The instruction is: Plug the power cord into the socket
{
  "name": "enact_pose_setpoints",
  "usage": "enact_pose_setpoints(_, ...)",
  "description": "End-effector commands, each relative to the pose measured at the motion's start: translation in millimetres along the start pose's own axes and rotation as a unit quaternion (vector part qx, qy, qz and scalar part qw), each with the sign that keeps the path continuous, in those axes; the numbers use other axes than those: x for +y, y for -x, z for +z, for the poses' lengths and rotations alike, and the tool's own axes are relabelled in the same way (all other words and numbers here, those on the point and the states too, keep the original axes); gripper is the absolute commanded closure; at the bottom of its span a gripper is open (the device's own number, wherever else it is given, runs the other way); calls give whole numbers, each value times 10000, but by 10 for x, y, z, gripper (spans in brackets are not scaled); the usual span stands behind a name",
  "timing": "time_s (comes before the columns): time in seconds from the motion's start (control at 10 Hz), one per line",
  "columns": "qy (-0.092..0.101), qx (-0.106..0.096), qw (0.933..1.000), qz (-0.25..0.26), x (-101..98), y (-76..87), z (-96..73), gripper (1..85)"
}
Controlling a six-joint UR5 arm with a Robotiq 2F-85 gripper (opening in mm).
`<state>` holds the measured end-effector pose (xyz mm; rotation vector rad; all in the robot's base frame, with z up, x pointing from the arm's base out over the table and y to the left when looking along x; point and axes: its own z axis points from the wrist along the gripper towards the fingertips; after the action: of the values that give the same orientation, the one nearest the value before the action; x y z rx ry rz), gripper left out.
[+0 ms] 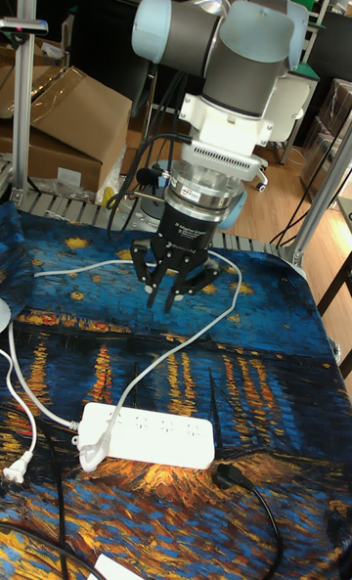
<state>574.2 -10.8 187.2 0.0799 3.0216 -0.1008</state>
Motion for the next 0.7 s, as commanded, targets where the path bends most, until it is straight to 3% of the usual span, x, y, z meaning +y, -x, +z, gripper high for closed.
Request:
enact_pose_setpoints(0.0,-82,-126,9999,-68,-27,66,60,843)
enact_pose_setpoints(0.3,-261,-85,9994,-189,-67,33,86,843)
enact_pose_setpoints(0.6,-254,-69,9995,-187,-64,24,91,843)
